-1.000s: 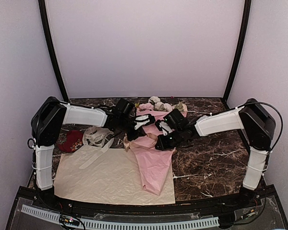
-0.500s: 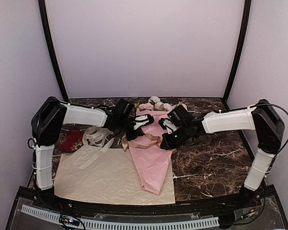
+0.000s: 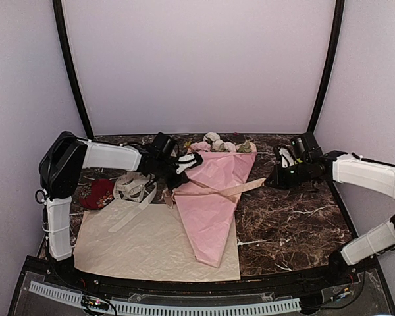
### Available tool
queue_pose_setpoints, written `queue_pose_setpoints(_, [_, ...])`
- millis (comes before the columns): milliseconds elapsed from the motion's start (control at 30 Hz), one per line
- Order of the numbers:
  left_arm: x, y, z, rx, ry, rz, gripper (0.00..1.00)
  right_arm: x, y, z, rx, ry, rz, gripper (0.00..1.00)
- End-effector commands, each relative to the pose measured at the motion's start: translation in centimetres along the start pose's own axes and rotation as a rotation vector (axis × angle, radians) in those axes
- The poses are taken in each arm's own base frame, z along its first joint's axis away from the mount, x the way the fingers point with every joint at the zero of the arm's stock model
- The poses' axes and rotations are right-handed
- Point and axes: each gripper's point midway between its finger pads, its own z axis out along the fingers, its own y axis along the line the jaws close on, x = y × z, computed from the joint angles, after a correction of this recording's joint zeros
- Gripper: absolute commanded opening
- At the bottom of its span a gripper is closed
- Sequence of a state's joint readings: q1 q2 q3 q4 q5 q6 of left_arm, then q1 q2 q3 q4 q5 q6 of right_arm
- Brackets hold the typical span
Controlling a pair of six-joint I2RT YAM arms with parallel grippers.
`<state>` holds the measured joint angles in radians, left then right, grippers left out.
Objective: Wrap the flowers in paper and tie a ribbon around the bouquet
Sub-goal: Cross the ribbon over the folded bouquet, then tie the ribbon around the folded bouquet.
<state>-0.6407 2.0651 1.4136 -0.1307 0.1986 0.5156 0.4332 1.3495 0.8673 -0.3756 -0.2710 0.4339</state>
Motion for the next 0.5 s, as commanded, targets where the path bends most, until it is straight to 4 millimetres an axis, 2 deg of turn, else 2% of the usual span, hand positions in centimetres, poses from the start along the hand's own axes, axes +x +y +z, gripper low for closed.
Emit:
queue_pose_setpoints(0, [0.0, 1.2, -3.0, -0.055, 0.012, -0.04, 0.0, -0.8, -3.9, -1.4, 0.048, -0.071, 0.124, 0.0])
queue_pose_setpoints(33, [0.5, 1.1, -3.2, -0.053, 0.035, -0.052, 0.0, -1.2, -5.0, -1.7, 0.054, -0.097, 0.159, 0.0])
queue_pose_setpoints(67, [1.5, 2.4, -3.5, -0.073, 0.052, -0.09, 0.0, -1.4, -5.9, -2.0, 0.058, -0.118, 0.19, 0.0])
queue_pose_setpoints(233, [4.2, 2.8, -4.4, -0.09, 0.121, -0.171, 0.0, -1.6, -10.2, -3.1, 0.145, -0.181, 0.297, 0.0])
queue_pose_setpoints(333, [5.8, 2.8, -4.8, -0.098, 0.169, -0.198, 0.0, -1.9, -13.3, -5.0, 0.205, -0.244, 0.381, 0.0])
queue_pose_setpoints(400, [5.9, 2.5, -4.9, -0.081, 0.173, -0.198, 0.0, -2.4, -14.1, -6.3, 0.221, -0.296, 0.401, 0.0])
queue_pose_setpoints(467, [5.3, 1.8, -5.0, -0.039, 0.146, -0.199, 0.0, -3.1, -13.3, -6.8, 0.186, -0.314, 0.373, 0.0])
